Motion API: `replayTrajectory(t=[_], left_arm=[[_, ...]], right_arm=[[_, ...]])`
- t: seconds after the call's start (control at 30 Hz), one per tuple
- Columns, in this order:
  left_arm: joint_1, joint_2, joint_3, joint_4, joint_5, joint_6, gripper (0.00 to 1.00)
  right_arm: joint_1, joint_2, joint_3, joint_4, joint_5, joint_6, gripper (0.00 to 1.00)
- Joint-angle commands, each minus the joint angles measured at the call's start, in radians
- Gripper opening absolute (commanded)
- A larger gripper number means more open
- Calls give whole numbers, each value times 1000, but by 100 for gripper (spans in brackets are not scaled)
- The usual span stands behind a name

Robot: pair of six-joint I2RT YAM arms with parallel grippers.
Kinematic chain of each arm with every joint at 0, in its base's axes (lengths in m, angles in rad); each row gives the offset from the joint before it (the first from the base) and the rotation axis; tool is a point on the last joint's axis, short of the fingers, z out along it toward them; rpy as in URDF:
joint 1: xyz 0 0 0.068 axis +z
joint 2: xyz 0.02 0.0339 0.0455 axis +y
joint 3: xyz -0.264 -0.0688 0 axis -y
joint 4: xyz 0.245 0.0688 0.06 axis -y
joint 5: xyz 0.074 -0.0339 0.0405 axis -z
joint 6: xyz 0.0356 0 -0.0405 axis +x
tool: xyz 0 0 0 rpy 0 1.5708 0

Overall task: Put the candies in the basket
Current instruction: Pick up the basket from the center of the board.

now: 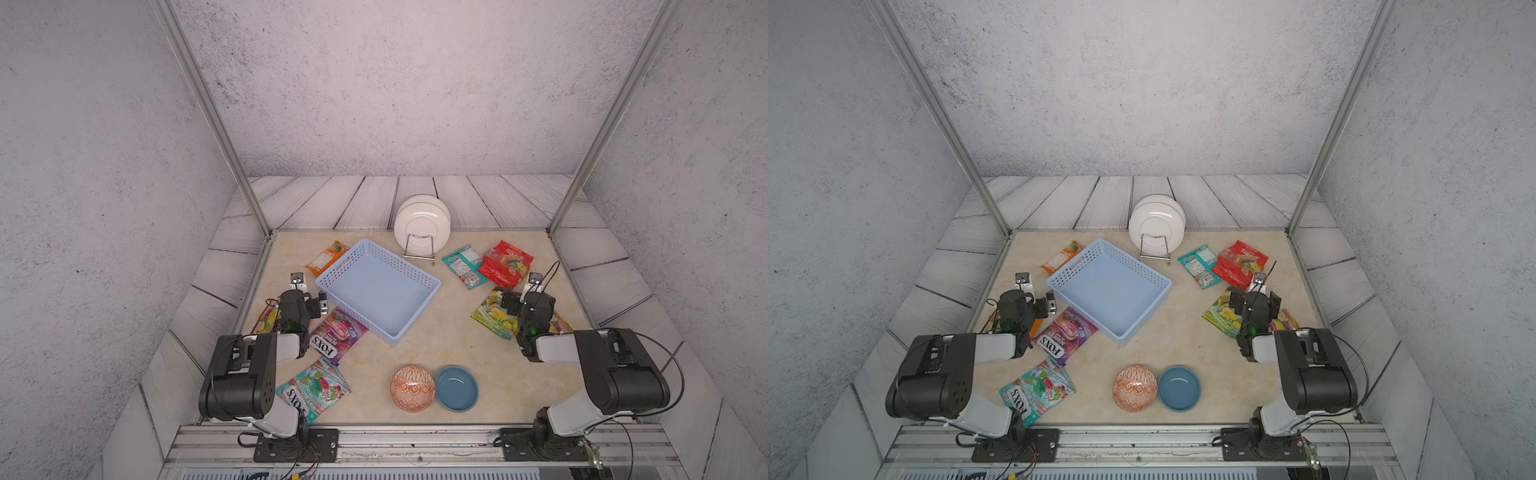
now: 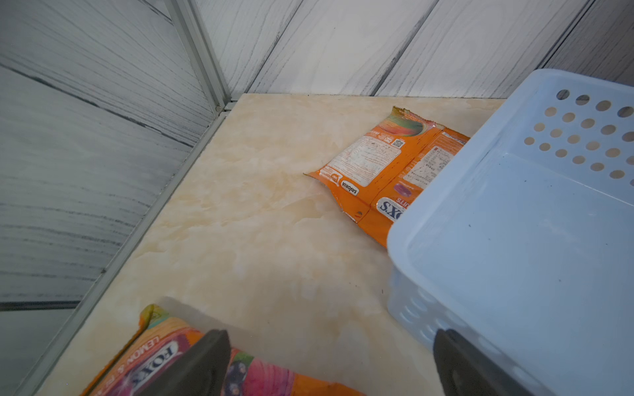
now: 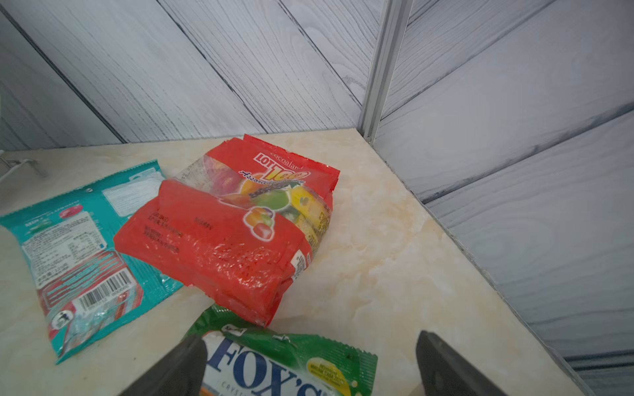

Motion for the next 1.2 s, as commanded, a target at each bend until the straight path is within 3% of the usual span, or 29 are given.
replayTrajectory(t=[0.0,0.63,0.83,0.9,1.03,1.17], left_arm=[[0,-13,12,4,-5,4,99],[-1,-34,10,-7,-4,5,99],[-1,-173,105,-279,22,26,99],[0,-245,146,-407,31,26,99],[0,-368,239,-670,72,16,99],[0,-440,296,-859,21,9,99]], right_arm=[[0,17,-9,17,-1,-4,99],[0,14,-11,19,-1,-4,99],[3,-80,-20,-52,-30,-26,99],[10,-123,-10,-93,11,-20,99],[10,-241,88,-374,37,22,99],[11,-326,212,-662,10,141,99]])
